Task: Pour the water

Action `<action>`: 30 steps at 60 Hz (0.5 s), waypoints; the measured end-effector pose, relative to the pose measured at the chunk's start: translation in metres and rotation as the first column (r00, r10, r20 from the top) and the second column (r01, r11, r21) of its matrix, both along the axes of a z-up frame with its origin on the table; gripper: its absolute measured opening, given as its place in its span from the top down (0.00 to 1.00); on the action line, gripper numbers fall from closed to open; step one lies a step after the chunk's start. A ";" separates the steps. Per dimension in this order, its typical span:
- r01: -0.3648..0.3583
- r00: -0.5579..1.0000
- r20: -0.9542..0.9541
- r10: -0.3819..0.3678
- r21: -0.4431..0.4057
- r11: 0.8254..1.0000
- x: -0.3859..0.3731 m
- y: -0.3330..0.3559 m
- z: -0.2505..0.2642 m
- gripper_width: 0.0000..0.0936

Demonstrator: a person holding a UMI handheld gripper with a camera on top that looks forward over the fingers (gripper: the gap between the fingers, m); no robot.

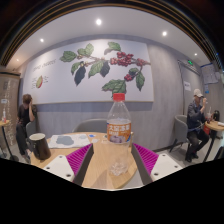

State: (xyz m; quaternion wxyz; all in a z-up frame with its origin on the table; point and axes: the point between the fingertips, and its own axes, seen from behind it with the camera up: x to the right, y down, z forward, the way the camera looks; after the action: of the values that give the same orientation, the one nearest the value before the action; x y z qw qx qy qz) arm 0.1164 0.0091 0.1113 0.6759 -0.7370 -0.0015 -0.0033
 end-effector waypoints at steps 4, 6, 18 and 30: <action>0.004 1.000 -0.023 -0.003 0.004 1.000 0.009 0.022 -0.003 0.12; 0.014 0.999 -0.032 -0.014 -0.008 1.000 -0.002 0.016 -0.001 0.12; -0.048 0.999 -0.019 0.049 0.057 0.997 0.009 0.076 -0.010 0.30; -0.050 0.999 0.015 0.048 0.092 0.995 0.003 0.078 -0.011 0.64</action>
State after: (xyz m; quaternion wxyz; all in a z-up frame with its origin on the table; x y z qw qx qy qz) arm 0.1197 0.0875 0.0999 0.7089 -0.7049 -0.0236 0.0087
